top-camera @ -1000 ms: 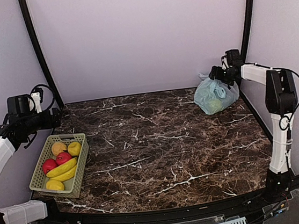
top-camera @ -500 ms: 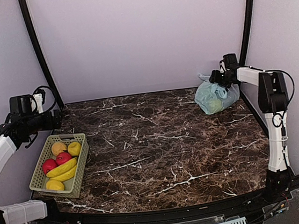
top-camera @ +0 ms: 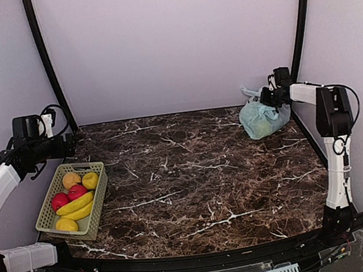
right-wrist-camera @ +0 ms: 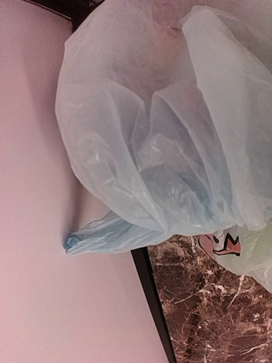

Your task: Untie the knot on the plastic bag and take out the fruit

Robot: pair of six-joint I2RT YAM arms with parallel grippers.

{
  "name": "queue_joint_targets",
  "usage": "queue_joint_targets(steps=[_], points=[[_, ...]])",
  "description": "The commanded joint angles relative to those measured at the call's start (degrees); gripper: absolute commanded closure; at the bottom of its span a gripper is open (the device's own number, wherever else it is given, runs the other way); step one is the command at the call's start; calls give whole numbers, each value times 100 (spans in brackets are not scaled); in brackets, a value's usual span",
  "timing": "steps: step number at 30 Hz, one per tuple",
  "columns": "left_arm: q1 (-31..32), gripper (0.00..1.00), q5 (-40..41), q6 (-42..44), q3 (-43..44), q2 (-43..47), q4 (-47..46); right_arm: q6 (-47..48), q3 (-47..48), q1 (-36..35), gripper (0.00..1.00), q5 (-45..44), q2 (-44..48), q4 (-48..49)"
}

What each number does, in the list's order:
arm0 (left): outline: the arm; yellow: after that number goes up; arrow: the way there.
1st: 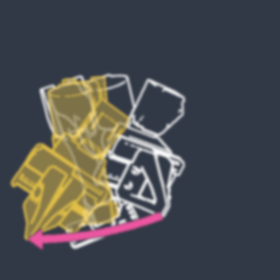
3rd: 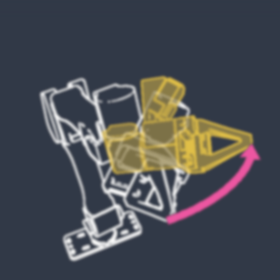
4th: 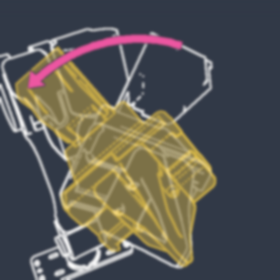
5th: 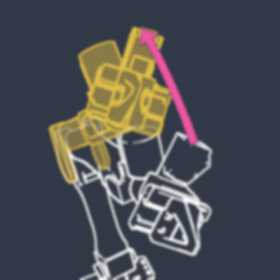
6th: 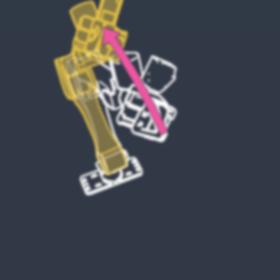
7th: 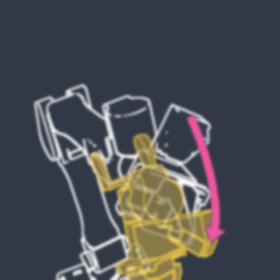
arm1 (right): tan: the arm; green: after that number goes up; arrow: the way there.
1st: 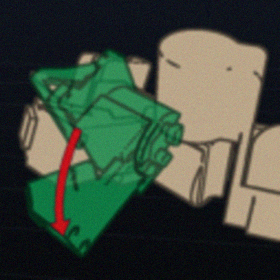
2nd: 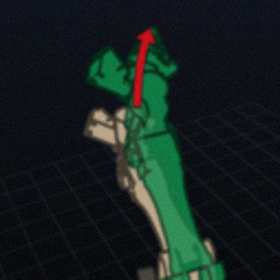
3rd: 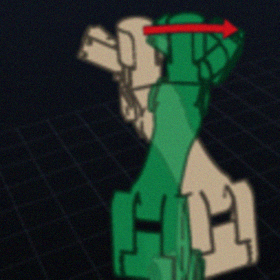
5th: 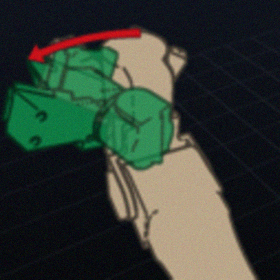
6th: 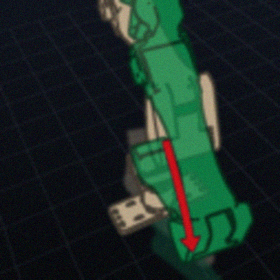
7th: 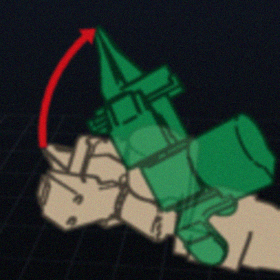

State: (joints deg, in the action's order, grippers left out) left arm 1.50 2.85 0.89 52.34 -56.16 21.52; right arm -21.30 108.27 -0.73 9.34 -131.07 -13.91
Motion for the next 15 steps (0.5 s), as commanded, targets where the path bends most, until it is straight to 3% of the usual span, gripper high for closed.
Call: queue_joint_targets(steps=[1, 5, 11, 15], points=[[-27, 3, -214, 40, -79, 1, 27, 47, -426, 20, 100, 256, 815, 528], [29, 9, -896, -51, 35, -38, -105, 88, -1054, 14, 100, 599, 1632, 815], [823, 9, -967, -41, 883, -534, -12, 491, -2049, -51, 100, 1181, 3027, 824], [1121, 9, -1707, -358, 1456, -990, -155, 898, -2582, -174, 100, 1877, 4002, 573]])
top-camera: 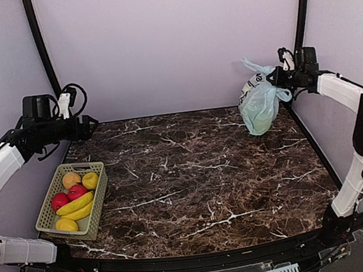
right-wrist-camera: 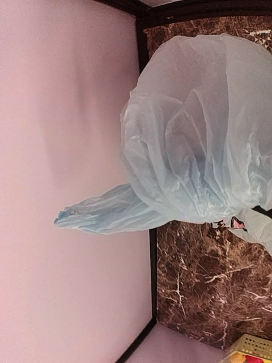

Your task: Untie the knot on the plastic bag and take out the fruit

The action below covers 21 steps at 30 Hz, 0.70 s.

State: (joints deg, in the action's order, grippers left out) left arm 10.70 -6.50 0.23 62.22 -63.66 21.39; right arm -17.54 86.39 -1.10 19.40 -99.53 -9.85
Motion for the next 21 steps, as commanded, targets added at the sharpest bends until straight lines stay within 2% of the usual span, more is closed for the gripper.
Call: queue_joint_targets(steps=[1, 4, 7, 10, 13, 18, 21], points=[[207, 9, -909, -376, 526, -331, -253, 633, -502, -195, 100, 1037, 1059, 50], [213, 9, -1333, -301, 374, -365, -476, 904, -788, -475, 100, 1431, 1689, -367], [213, 8, -1338, -189, -28, -350, -509, 967, -1134, -828, 100, 1631, 2309, -732], [241, 8, -1383, -73, -242, -407, -550, 782, -1591, -1270, 100, 1721, 2922, -868], [248, 8, -1495, 62, -281, -533, -676, 386, -2134, -1687, 100, 1939, 3492, -613], [390, 8, -1461, 200, -313, -844, -805, 21, -2429, -2355, 100, 1679, 3842, -785], [421, 9, -1719, -76, -250, -1014, -993, -75, -2595, -2845, 100, 1589, 3909, -651]])
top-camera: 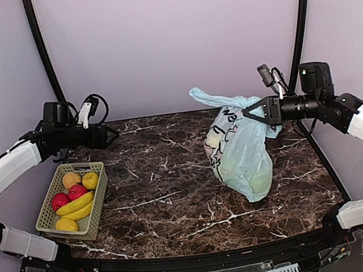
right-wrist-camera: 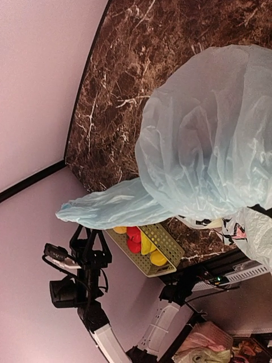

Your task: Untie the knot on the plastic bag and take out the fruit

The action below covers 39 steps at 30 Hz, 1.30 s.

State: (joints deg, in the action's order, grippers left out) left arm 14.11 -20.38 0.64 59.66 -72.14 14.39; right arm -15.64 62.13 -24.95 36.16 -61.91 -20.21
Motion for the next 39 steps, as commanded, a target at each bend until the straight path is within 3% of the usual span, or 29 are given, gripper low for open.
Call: queue_joint_targets(steps=[1, 6, 12, 17, 24, 29, 35, 37, 39], points=[[78, 9, -381, -328, -24, -157, -419, -260, -227, -619, 100, -98, 140, 408], [181, 9, -202, -973, -180, 377, -426, -231, -521, -1221, 100, -42, 69, 489], [641, 10, 644, -2271, -191, 1046, 1043, -450, -879, -1798, 100, -131, 97, 840], [1102, 11, 902, -2671, -185, 1222, 1804, -597, -835, -2240, 100, -66, -157, 1000], [1474, 11, 724, -2422, -119, 909, 1723, -56, -727, -2544, 100, -1083, -471, 489], [1885, 12, 379, -2277, 246, 592, 1655, -401, -627, -2842, 100, -1891, -1093, 763], [2572, 12, 684, -2419, 162, 635, 1102, -800, -334, -3260, 100, -2306, -2009, 1128], [2708, 12, 598, -2662, -71, 832, 690, -897, -224, -3345, 95, -2399, -2214, 1141], [2843, 12, 551, -2818, -232, 1007, 523, -991, -181, -3365, 79, -2423, -2309, 1149]])
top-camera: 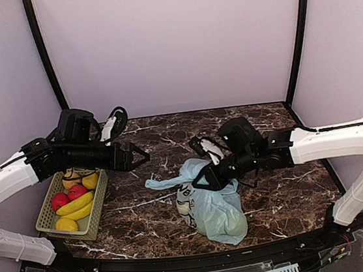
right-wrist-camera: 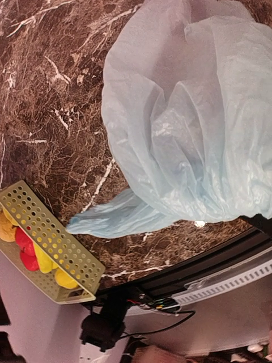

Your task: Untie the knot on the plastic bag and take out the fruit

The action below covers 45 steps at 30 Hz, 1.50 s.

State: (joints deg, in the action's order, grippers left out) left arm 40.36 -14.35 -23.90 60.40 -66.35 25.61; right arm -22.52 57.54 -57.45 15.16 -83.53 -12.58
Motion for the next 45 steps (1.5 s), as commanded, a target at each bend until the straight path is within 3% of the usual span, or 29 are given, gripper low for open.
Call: queue_joint_targets(steps=[1, 5, 8, 11, 19, 25, 31, 36, 45], points=[[304, 12, 4, -397, -348, 519, -595, -331, 288, -117, 72, -328, -142, 383], [586, 12, 294, -626, -670, 822, -567, -283, 279, -113, 35, -495, 202, 334], [728, 12, 516, -738, -849, 959, -600, -214, 270, -113, 22, -791, 579, 185], [813, 12, 551, -789, -821, 896, -705, -321, 220, -112, 14, -1091, 1040, -34], [996, 11, 468, -554, -629, -45, -1465, -867, -704, -110, 11, -1699, 2424, -235], [1033, 10, 185, -431, -159, -830, -1805, -1265, -1320, -109, 11, -1334, 3096, -110], [1182, 10, 53, -576, 17, -1356, -2214, -1172, -1472, -112, 13, -714, 2975, 492], [1415, 10, 191, -575, 330, -1782, -2292, -1017, -1313, -114, 18, -786, 2612, 499], [1545, 32, 279, -460, 798, -2359, -1858, -1100, -1419, -110, 22, -993, 2467, 534]])
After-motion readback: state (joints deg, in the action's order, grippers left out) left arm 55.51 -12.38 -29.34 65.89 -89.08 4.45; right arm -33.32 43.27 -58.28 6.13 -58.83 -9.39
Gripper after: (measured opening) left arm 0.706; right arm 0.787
